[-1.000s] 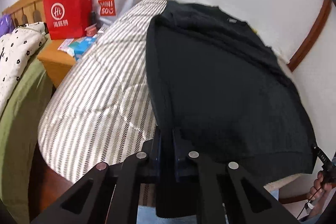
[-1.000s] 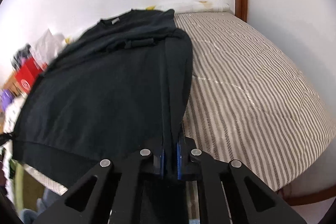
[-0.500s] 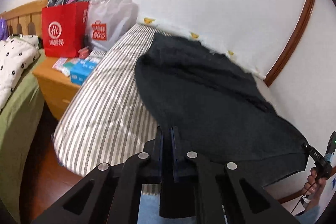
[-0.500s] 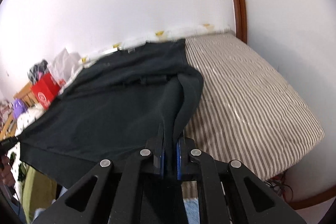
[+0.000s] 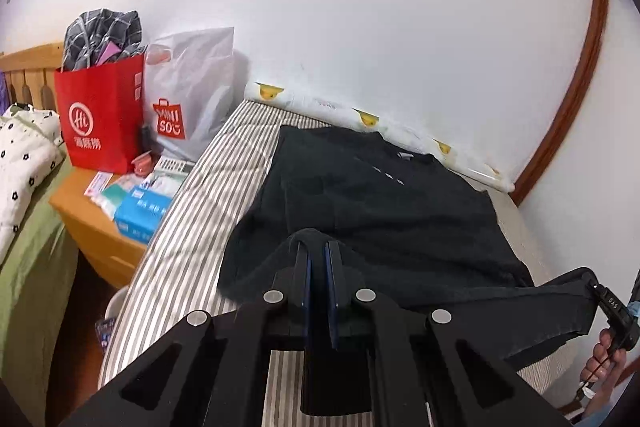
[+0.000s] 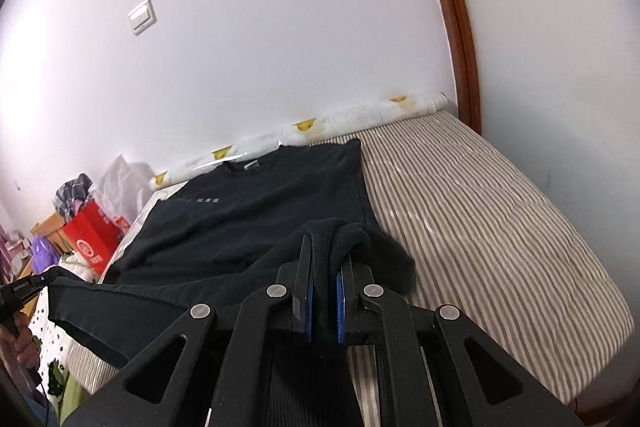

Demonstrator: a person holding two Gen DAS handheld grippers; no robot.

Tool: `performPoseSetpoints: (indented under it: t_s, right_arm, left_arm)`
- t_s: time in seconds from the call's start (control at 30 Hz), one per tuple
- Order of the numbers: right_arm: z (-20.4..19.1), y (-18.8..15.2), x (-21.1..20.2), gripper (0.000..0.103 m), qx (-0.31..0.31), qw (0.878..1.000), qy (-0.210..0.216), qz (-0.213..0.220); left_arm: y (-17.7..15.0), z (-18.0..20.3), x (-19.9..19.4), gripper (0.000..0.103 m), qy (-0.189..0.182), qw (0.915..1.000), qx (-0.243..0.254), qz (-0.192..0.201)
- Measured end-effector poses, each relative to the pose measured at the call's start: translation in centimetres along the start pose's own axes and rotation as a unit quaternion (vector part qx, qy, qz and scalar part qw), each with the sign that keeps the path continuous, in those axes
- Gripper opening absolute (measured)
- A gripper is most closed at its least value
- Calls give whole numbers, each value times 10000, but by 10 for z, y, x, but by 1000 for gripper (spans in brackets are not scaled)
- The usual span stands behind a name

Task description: Fold small clothes

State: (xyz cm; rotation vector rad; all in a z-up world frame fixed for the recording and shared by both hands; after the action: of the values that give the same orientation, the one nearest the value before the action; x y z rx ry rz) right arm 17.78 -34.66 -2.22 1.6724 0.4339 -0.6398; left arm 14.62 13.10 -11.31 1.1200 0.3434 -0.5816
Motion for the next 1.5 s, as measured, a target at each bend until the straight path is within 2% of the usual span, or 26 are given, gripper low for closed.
performPoseSetpoints:
  t_s: [0.2,0.43,0.63,0.87,1.0,1.1,1.13,1.17,1.2,1.27,1.4,1.5]
  right_arm:
    - [-8,34,60,8,251,9993,186,-221]
    - [-22,50,125,8,195,9988,77,-440]
    - [-28,50,175,8,21,9974,-112,-716]
    - [-31,30,217,8,-318,9921,-503,-1109]
    - [-34,27,217,10,-531,9890,-719,-1175]
    - [-31,26,197,17,-577,9889,-814,-1101]
    - [-29,24,186,23,-615,9885,-892,-1053]
    - [-27,23,179,34,-634,9883,-942,-1013]
    - [-24,21,167,38,-638,9887,-986,-931]
    - [-15,14,145,48,-581,9894,-1009,-866]
    - [6,-8,116,52,-473,9880,-1088,-990]
    - [21,-31,108,55,-393,9859,-1088,-1207]
  left_arm:
    - [31,-14,54,7,154,9998,-142,-73]
    - [52,-31,107,7,167,9991,-330,-185]
    - [54,-42,150,7,315,9981,-254,-464]
    - [46,-51,177,8,392,9958,-285,-782]
    - [43,-51,179,10,362,9950,-279,-893]
    - [39,-49,171,14,347,9943,-243,-976]
    - [38,-48,166,18,350,9942,-220,-989]
    - [36,-47,159,25,368,9945,-201,-964]
    - [35,-46,153,29,398,9947,-185,-929]
    - [30,-45,137,46,349,9956,-171,-848]
    - [5,-46,107,48,238,9953,-253,-901]
    - [-18,-50,91,48,202,9948,-367,-930]
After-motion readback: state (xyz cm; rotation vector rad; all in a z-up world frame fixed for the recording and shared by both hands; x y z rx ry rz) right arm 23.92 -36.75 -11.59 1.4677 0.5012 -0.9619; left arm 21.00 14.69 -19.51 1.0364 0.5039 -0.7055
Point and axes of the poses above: each gripper's, at about its wrist camera, not at the fingertips, and x roughly the way its jaws point, z to its right, y to its top, the point moved 5 cm from there along x, roughly the way its jaws point, and after that the axes turned 13 degrees about -y, right-handed, at the moved point
